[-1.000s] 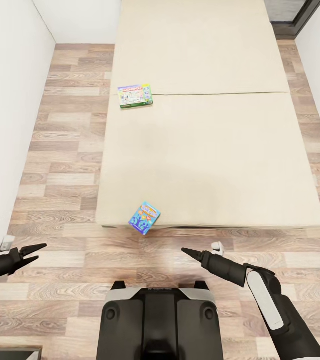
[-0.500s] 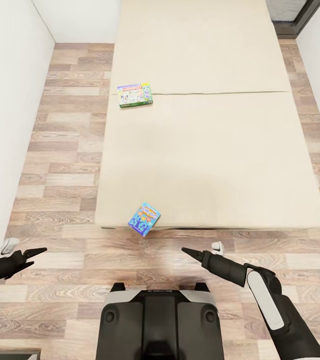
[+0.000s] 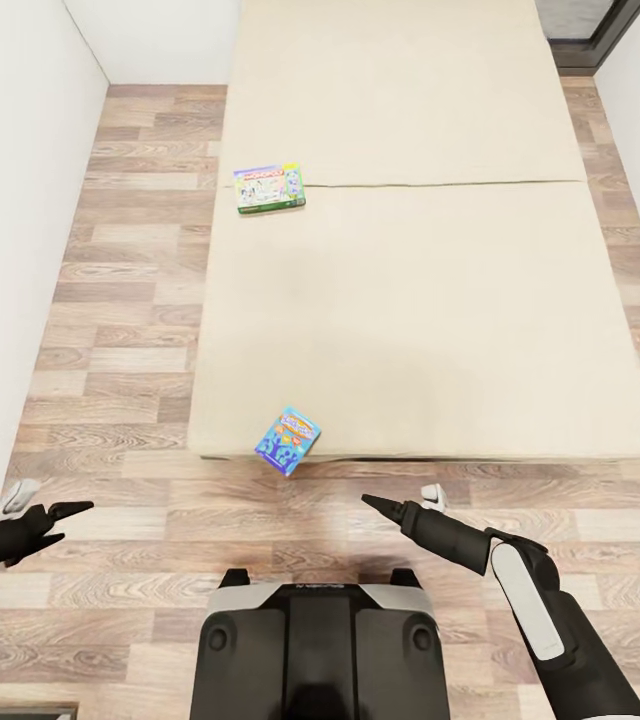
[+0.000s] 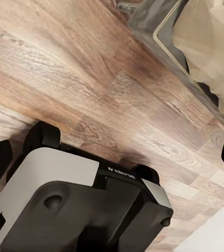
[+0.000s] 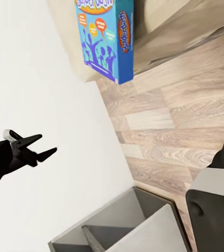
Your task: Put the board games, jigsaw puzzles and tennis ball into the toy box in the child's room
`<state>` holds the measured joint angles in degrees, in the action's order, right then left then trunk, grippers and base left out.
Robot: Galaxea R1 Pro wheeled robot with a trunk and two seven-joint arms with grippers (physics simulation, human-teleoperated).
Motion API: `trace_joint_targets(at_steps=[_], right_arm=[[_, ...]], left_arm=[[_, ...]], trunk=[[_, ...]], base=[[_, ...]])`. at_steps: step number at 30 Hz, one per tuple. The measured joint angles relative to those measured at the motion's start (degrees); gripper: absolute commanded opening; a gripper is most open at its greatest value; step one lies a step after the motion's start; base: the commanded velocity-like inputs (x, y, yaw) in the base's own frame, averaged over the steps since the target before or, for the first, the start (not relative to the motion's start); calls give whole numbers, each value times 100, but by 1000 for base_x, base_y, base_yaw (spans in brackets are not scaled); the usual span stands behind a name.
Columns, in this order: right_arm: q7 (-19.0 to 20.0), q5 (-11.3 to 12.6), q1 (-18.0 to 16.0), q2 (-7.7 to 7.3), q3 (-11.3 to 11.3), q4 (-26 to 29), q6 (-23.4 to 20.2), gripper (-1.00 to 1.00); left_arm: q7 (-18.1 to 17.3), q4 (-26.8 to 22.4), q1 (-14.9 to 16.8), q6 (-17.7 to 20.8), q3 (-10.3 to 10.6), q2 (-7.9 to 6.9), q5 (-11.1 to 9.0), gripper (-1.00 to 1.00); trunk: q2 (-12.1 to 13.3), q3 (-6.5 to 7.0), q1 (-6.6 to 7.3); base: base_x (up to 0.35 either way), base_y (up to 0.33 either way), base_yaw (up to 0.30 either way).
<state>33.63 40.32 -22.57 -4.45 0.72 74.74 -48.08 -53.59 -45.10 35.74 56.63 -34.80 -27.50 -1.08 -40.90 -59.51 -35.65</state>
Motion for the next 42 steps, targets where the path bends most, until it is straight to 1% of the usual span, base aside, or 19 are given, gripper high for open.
trace_joint_targets(at_steps=[4, 13, 19, 23, 24, 28, 32, 42], right_arm=[[-1, 5, -2, 24, 4, -3, -3, 100], [-3, 3, 0, 30, 8, -9, 0, 100], [-7, 1, 0, 38, 1, -10, 3, 100], [-6, -2, 1, 69, -9, -12, 50, 100], [-5, -8, 1, 102, -12, -14, 60, 100], [0, -49, 1, 193, -11, -36, 72, 100], [6, -49, 1, 229, 2, -35, 68, 100], [8, -16, 1, 241, 19, -15, 72, 100]], left_arm=[[68, 1, 0, 36, -2, 14, -8, 100], [92, 1, 0, 37, -4, 29, -13, 100], [113, 1, 0, 31, -1, 82, -9, 100], [286, 2, 0, 30, 15, 144, -7, 100], [385, 2, 0, 30, 20, 158, -8, 100], [594, 2, 0, 27, 26, 175, -17, 100], [678, 2, 2, 30, 28, 180, -36, 100], [696, -6, 0, 38, 29, 182, -47, 100]], trunk=[[-161, -72, -88], [-522, -234, -287], [-763, -342, -418], [-924, -413, -506], [-964, -431, -528], [-1124, -503, -615], [-1126, -504, -616], [-1126, -494, -616]], base=[[-29, 0, 0], [-134, 0, 0], [-17, 0, 0], [-3, 0, 0], [-1, 0, 0], [0, 0, 0], [0, 0, 0], [0, 0, 0]])
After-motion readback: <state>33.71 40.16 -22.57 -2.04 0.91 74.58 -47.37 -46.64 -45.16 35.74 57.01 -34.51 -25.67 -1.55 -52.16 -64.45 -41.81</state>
